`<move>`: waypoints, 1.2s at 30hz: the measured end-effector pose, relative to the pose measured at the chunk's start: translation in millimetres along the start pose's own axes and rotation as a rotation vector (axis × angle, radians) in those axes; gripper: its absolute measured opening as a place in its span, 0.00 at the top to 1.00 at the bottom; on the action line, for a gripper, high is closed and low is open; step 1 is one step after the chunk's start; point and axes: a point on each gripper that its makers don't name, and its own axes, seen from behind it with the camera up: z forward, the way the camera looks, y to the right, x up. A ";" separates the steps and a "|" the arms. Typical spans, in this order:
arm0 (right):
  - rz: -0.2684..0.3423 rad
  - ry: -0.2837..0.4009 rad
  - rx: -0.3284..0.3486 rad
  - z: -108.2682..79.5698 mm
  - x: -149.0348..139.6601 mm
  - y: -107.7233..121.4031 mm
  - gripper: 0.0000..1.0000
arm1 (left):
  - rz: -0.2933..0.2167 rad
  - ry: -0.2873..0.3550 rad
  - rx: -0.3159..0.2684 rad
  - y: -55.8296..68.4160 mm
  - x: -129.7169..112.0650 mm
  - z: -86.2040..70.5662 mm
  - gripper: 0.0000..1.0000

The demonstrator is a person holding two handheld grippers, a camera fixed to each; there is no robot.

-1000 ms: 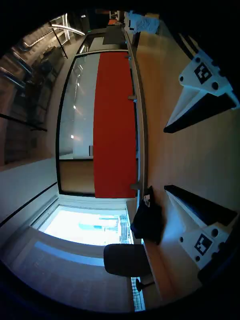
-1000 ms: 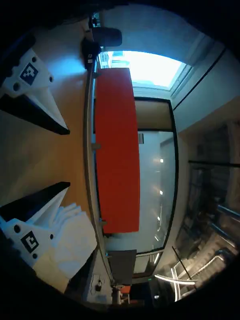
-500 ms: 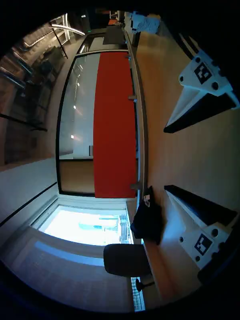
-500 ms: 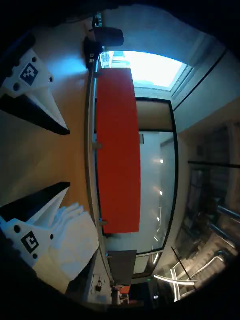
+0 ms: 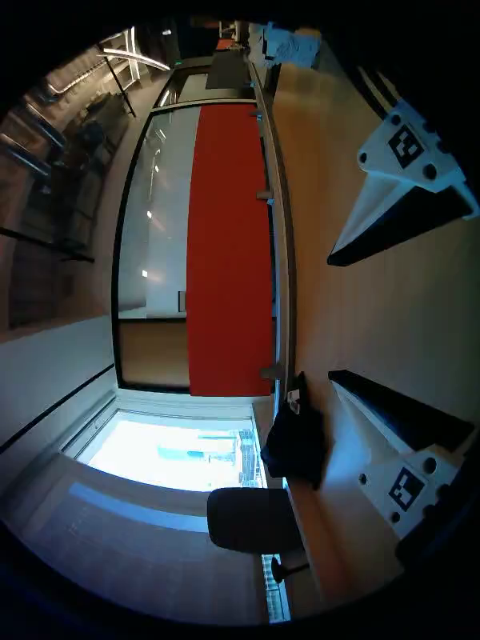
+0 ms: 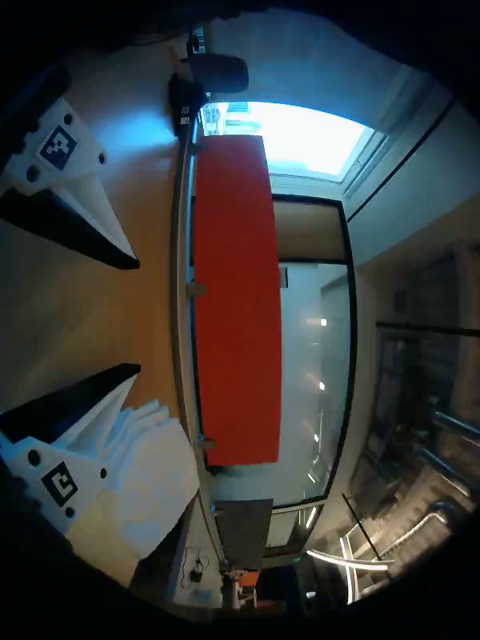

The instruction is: Fold towel

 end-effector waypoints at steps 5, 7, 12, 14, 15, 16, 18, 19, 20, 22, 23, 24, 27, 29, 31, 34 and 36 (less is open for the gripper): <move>-0.007 -0.001 0.005 -0.5 0.0 -1.1 0.09 | 0.000 0.000 0.000 0.0 0.0 0.1 0.03; -0.010 -0.001 0.003 -0.6 0.0 -0.9 0.09 | 0.000 0.000 0.000 -0.1 0.0 0.1 0.03; -0.017 -0.001 0.001 -0.4 -0.4 -1.9 0.09 | 0.000 0.000 0.000 -0.3 0.2 0.0 0.03; -0.024 -0.001 0.005 -0.7 -0.8 -3.7 0.09 | 0.000 0.000 0.000 -0.1 0.2 -0.1 0.03; -0.027 -0.001 0.006 -0.8 -0.9 -4.4 0.09 | 0.000 0.000 0.000 -0.1 0.2 -0.1 0.03; -0.030 -0.002 0.007 -1.0 -0.9 -5.2 0.09 | 0.000 0.000 0.000 0.0 0.1 0.0 0.03; -0.033 -0.002 0.007 -1.2 -1.0 -5.8 0.10 | 0.000 0.000 0.000 0.0 0.1 0.1 0.03; -0.032 -0.003 0.005 -1.1 -1.0 -5.5 0.09 | 0.000 0.000 0.000 0.0 0.2 0.1 0.03; -0.032 -0.003 0.003 -1.0 -1.0 -5.2 0.09 | 0.000 0.000 0.000 -0.1 0.2 0.2 0.03; -0.031 -0.004 0.001 -0.8 -0.9 -4.9 0.09 | 0.000 0.000 0.000 0.1 0.1 0.1 0.03; -0.031 -0.004 0.000 -0.7 -0.9 -4.8 0.09 | 0.000 0.000 0.000 0.2 0.1 0.0 0.03; -0.032 -0.004 0.000 -0.7 -0.8 -4.7 0.09 | 0.000 0.000 0.000 0.3 0.2 -0.1 0.03; -0.032 -0.005 0.000 -0.6 -0.6 -4.5 0.09 | 0.000 0.000 0.000 0.5 0.6 -0.3 0.03; -0.033 -0.005 -0.001 -0.5 -0.7 -4.7 0.09 | 0.000 0.000 0.000 0.5 0.9 -0.4 0.03; -0.032 -0.005 0.000 -0.5 -0.9 -4.8 0.06 | 0.001 -0.001 0.001 0.9 1.0 -0.5 0.03; -0.032 -0.006 0.000 -0.5 -1.2 -4.9 0.00 | 0.001 -0.001 0.001 1.4 1.2 -0.6 0.03; -0.032 -0.006 0.000 -0.6 -1.3 -5.0 0.00 | 0.001 -0.002 0.001 1.7 1.4 -0.6 0.03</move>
